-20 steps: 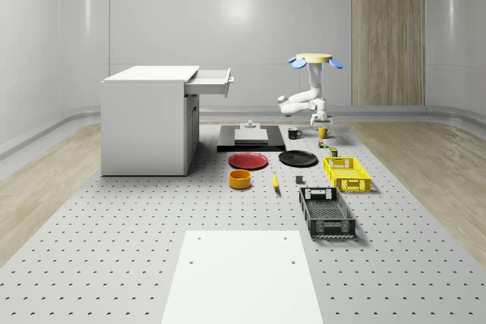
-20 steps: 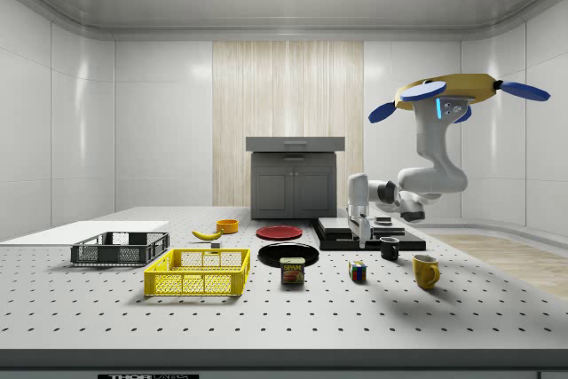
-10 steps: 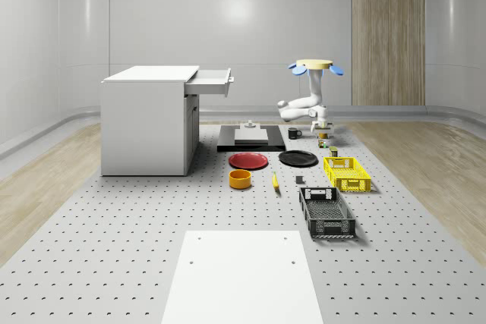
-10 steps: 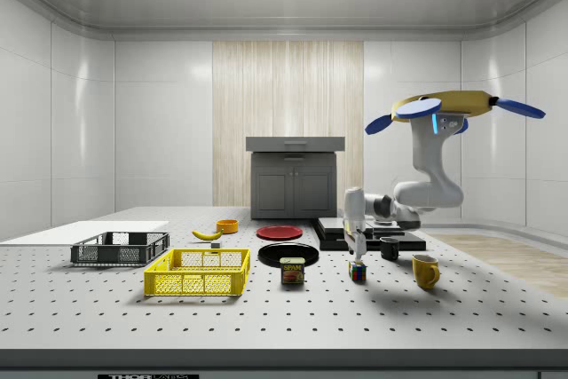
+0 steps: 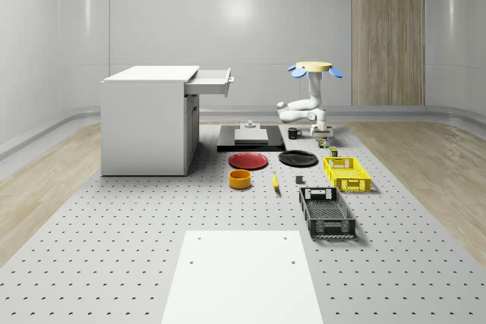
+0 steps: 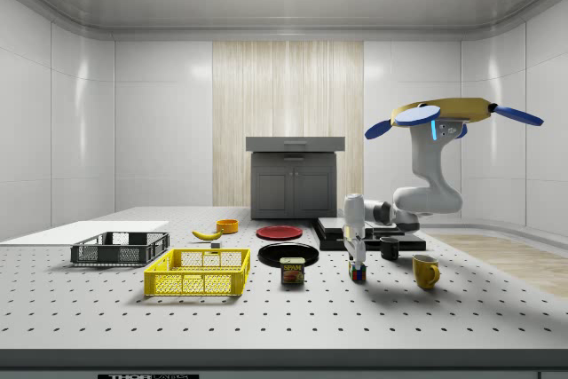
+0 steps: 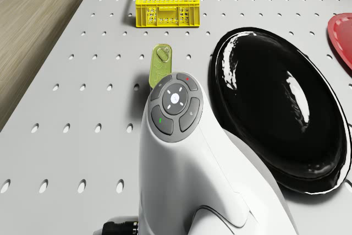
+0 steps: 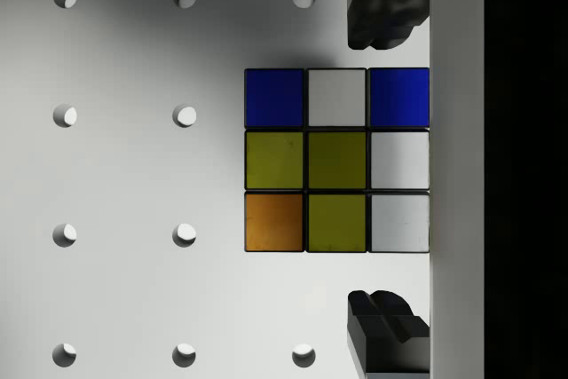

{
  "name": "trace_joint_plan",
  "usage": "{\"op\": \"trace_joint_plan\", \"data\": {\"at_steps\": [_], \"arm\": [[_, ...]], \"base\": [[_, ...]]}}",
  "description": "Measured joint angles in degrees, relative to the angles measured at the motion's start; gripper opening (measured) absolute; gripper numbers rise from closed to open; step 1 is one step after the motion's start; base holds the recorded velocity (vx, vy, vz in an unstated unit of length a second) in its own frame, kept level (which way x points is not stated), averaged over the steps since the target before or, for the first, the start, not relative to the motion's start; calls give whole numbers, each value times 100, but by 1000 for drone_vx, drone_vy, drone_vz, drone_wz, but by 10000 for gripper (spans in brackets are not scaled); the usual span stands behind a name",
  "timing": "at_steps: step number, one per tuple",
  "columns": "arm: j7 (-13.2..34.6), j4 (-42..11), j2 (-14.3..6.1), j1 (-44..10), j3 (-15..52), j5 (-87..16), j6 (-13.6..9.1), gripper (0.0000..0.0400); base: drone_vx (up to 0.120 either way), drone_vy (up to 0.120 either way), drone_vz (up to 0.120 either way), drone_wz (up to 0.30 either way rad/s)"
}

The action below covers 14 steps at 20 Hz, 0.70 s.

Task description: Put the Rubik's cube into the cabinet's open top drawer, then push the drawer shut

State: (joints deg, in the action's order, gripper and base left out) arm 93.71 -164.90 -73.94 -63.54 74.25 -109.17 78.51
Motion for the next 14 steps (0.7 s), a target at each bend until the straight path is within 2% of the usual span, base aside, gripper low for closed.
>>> {"op": "trace_joint_plan", "data": {"at_steps": [9, 14], "arm": [[-17, 91, -234, -22, -381, -314, 354, 400], [-11, 125, -318, -46, -482, -391, 473, 394]], "base": [[0, 0, 0, 0], [0, 0, 0, 0]]}}
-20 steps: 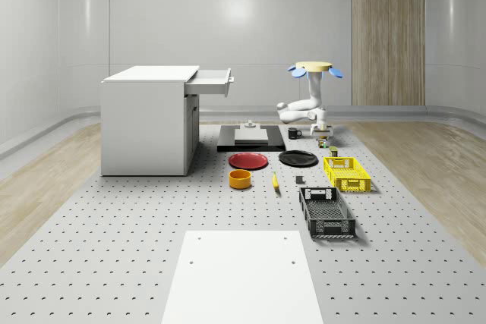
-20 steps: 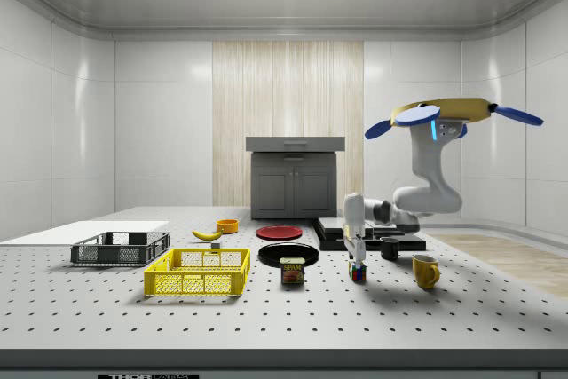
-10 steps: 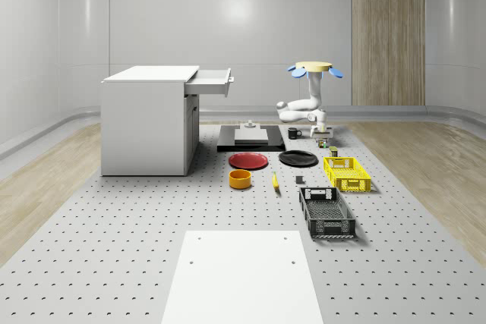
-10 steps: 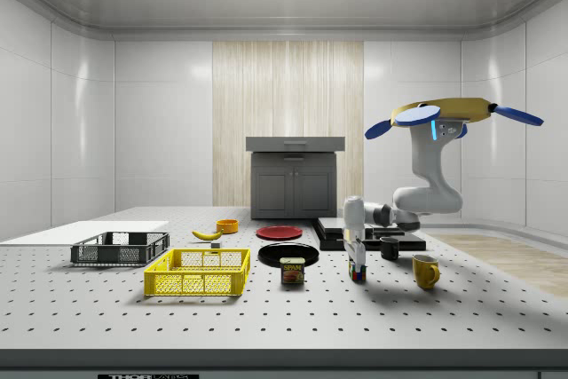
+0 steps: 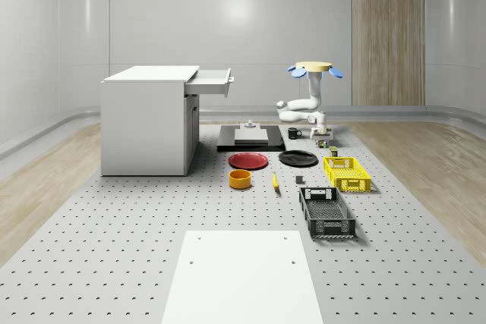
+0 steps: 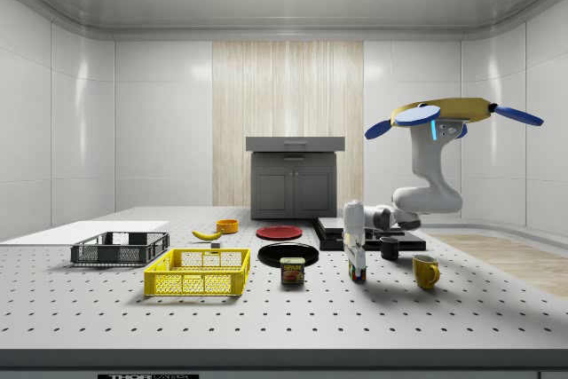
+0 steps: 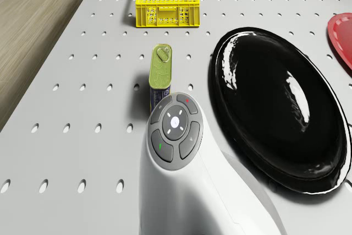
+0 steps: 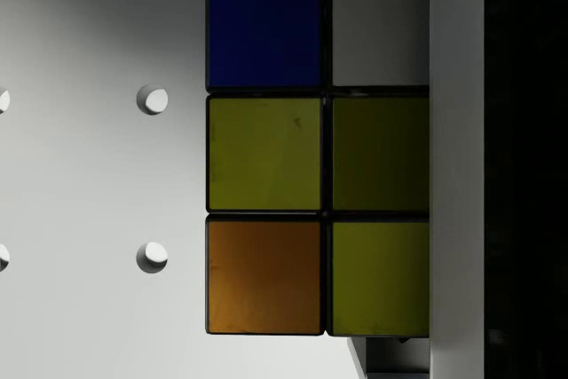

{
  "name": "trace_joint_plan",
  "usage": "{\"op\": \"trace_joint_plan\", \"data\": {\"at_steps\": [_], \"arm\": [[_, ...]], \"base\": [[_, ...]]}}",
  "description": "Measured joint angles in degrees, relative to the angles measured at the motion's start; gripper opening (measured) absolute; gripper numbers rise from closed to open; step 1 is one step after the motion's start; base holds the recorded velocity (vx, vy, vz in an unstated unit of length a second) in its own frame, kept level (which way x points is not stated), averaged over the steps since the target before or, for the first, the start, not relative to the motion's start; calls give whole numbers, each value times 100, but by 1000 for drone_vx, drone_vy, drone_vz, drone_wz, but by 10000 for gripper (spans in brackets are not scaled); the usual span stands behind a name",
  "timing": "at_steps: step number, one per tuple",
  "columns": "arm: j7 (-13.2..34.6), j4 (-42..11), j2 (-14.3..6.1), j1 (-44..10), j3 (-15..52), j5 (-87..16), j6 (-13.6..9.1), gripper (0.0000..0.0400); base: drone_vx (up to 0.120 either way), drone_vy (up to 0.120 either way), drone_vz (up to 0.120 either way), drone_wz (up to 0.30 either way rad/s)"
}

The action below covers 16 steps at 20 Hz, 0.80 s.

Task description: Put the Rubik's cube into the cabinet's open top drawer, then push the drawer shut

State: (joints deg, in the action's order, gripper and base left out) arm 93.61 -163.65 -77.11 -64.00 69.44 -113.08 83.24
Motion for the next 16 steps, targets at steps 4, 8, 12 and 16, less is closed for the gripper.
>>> {"op": "trace_joint_plan", "data": {"at_steps": [4, 8, 12, 16], "arm": [[12, 13, -51, -19, -22, -9, 60, 350], [25, 20, -96, -37, -25, 0, 107, 334], [55, -15, -119, -51, 132, 161, 77, 328], [106, -77, -129, -73, 453, 479, -14, 325]], "base": [[0, 0, 0, 0], [0, 0, 0, 0], [0, 0, 0, 0], [0, 0, 0, 0]]}}
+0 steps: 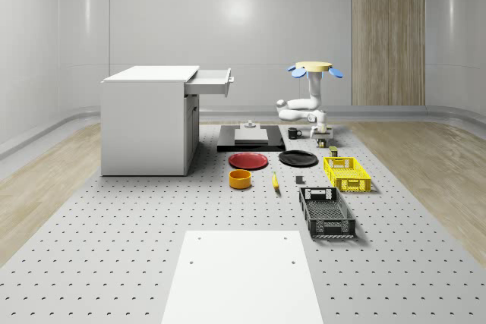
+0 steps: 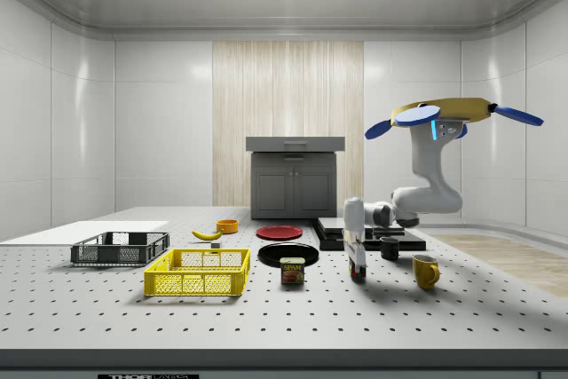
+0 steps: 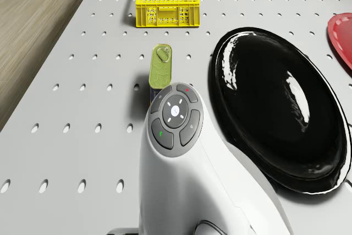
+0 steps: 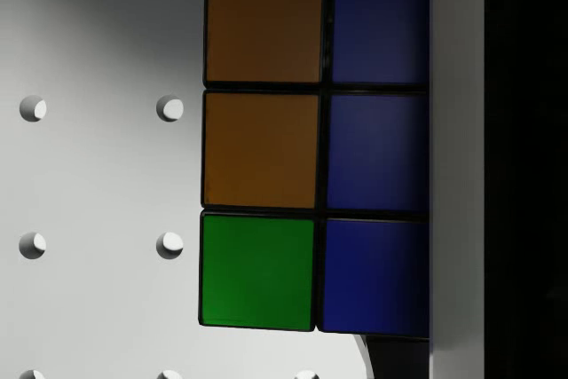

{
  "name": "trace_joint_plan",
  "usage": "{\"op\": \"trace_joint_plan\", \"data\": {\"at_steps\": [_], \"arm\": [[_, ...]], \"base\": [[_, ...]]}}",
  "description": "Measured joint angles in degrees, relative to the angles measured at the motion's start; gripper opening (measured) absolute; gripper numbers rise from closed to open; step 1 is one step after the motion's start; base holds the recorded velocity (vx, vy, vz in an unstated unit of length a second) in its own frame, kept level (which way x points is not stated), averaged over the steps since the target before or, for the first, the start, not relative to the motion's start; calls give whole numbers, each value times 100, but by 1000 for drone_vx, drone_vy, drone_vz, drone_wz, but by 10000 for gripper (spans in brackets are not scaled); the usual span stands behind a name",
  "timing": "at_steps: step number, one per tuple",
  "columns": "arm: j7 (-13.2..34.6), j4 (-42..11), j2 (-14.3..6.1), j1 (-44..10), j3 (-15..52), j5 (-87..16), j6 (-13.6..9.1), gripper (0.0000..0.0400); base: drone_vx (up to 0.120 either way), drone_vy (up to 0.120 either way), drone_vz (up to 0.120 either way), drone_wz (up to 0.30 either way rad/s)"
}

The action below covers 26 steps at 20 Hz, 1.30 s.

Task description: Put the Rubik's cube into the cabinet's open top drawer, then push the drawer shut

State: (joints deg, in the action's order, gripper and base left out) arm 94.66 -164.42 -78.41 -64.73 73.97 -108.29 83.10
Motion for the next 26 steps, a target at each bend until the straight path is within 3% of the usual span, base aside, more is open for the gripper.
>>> {"op": "trace_joint_plan", "data": {"at_steps": [9, 26], "arm": [[109, -69, -83, -82, 627, 635, -91, 322], [172, -65, -409, -150, 818, 908, 181, 322]], "base": [[0, 0, 120, 0], [0, -106, 120, 0]]}}
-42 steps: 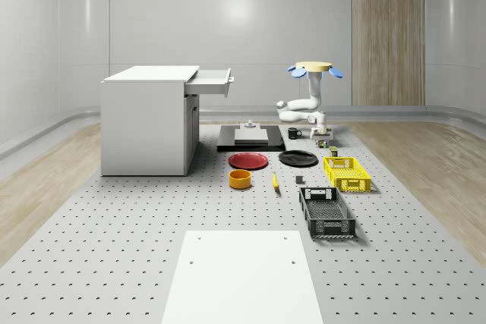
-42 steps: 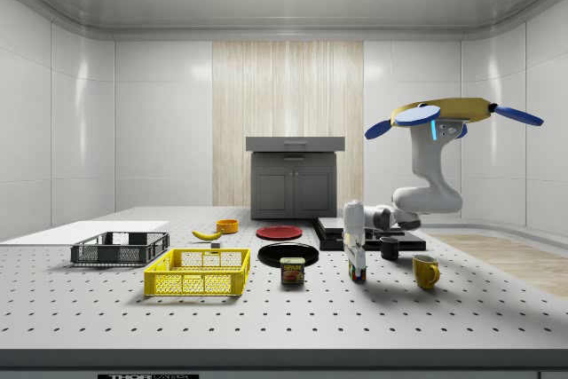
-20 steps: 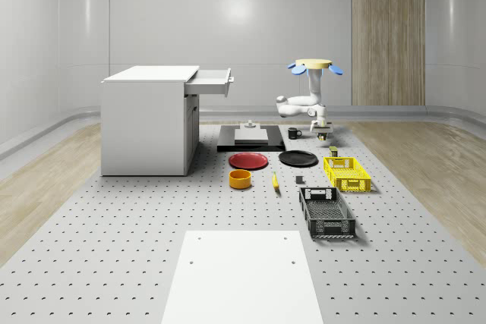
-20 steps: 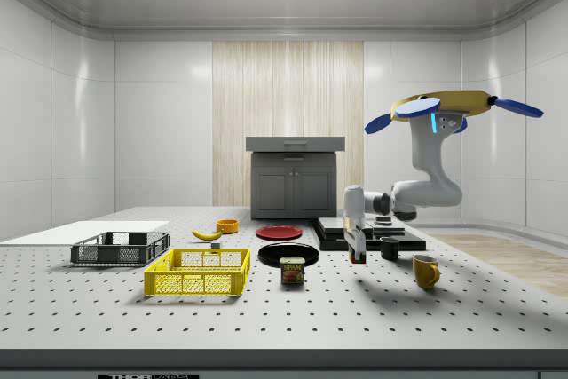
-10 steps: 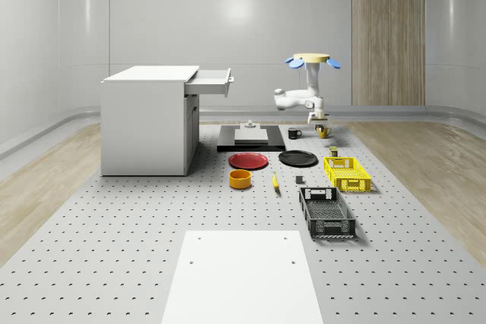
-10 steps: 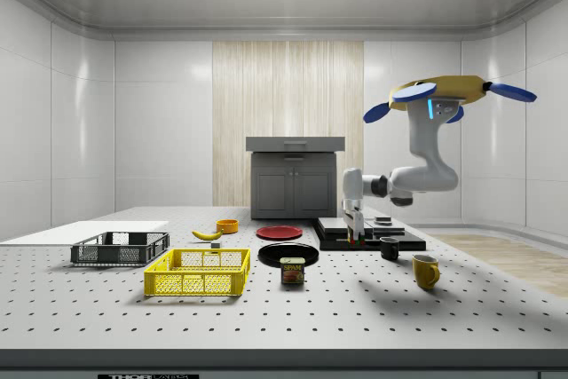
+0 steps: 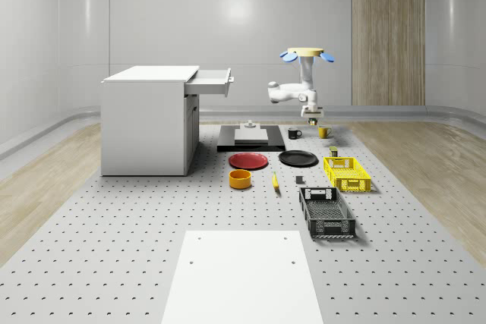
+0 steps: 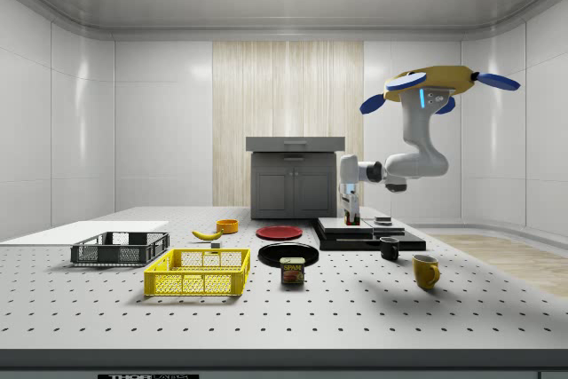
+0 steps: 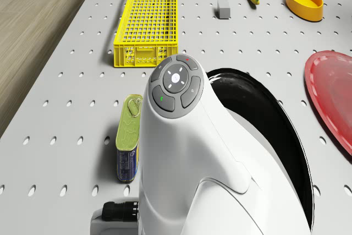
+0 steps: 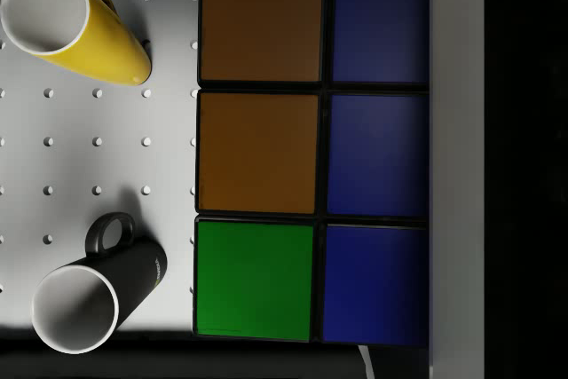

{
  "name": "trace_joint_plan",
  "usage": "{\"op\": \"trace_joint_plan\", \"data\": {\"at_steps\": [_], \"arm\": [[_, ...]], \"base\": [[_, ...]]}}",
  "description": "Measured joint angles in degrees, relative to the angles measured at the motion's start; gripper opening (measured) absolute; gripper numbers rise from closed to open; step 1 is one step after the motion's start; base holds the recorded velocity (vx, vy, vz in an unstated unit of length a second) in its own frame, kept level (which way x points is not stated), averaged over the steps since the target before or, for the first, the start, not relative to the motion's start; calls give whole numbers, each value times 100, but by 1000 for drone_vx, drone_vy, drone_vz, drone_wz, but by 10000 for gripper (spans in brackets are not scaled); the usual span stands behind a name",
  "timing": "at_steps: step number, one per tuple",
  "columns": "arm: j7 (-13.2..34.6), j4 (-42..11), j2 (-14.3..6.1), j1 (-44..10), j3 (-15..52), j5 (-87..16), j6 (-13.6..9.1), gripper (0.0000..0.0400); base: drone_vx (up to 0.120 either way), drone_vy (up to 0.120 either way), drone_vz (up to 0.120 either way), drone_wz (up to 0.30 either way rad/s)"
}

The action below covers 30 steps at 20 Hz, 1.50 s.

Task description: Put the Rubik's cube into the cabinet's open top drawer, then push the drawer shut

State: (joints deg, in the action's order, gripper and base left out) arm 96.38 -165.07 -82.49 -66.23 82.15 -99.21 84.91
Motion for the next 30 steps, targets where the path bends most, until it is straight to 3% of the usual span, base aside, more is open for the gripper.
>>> {"op": "trace_joint_plan", "data": {"at_steps": [18, 30], "arm": [[36, 9, -294, -42, 47, 121, 274, 322], [53, 13, -449, -63, 70, 183, 419, 322]], "base": [[107, -120, 120, 0], [0, -120, 120, 0]]}}
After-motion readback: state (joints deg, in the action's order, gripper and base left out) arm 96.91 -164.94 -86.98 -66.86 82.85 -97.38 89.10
